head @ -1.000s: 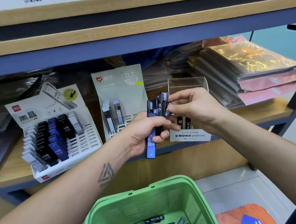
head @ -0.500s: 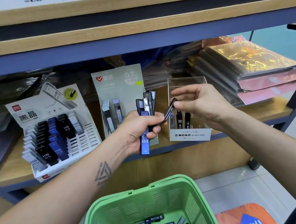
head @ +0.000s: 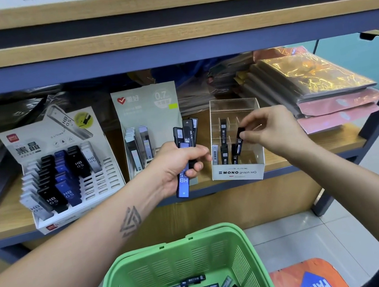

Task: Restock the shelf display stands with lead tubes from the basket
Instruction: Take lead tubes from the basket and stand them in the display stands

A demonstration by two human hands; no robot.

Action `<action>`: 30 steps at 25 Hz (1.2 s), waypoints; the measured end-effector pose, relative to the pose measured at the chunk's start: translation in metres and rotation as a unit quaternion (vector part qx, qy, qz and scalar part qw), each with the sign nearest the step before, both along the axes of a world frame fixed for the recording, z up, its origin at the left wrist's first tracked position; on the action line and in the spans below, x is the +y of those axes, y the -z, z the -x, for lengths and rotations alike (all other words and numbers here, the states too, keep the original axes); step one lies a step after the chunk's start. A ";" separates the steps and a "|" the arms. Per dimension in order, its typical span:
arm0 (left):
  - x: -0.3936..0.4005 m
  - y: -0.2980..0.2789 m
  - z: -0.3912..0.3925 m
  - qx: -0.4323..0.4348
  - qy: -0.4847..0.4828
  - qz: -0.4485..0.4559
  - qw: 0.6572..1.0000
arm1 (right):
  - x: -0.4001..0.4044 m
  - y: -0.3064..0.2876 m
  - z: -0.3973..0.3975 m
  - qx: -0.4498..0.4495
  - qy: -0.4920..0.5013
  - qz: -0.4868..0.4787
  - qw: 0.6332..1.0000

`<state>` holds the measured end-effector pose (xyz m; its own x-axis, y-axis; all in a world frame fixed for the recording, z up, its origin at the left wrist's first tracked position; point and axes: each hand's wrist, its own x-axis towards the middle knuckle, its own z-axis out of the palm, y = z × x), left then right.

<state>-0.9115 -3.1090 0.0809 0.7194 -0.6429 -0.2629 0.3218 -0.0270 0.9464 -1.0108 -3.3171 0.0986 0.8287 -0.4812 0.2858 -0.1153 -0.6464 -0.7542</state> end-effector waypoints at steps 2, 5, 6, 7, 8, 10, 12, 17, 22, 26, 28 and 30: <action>0.000 0.000 0.002 -0.005 0.004 0.001 1.000 | 0.003 0.009 0.001 0.020 0.008 0.072 0.997; -0.001 0.001 0.004 -0.012 0.009 -0.003 1.000 | 0.010 0.021 -0.001 0.042 0.007 0.088 0.995; -0.001 0.001 0.005 -0.013 0.011 -0.004 1.000 | 0.012 0.025 -0.001 0.050 0.008 0.092 0.994; 0.000 0.001 0.005 -0.011 0.011 -0.005 1.000 | 0.014 0.029 -0.002 0.056 0.011 0.097 0.994; 0.000 0.002 0.005 -0.008 0.012 -0.005 1.000 | 0.015 0.032 -0.003 0.059 0.015 0.102 0.993; 0.000 0.002 0.006 -0.004 0.015 -0.006 1.000 | 0.018 0.037 -0.004 0.060 0.023 0.106 0.992; 0.000 0.002 0.007 -0.005 0.023 -0.008 1.000 | 0.019 0.039 -0.005 0.063 0.026 0.112 0.991; 0.001 0.000 0.012 -0.014 0.056 -0.004 0.998 | 0.018 0.039 -0.005 0.074 0.046 0.157 0.984; 0.001 -0.002 0.015 0.006 0.100 -0.010 0.995 | 0.034 0.010 -0.008 -0.014 -0.057 -0.089 0.994; 0.002 -0.003 0.018 0.014 0.119 -0.013 0.993 | 0.045 0.007 -0.014 -0.051 -0.155 -0.299 0.940; 0.005 -0.006 0.016 0.014 0.108 -0.004 0.994 | 0.044 0.007 -0.016 -0.072 -0.139 -0.325 0.933; 0.009 -0.009 0.011 0.023 0.078 0.007 0.997 | 0.040 0.006 -0.016 -0.087 -0.124 -0.335 0.930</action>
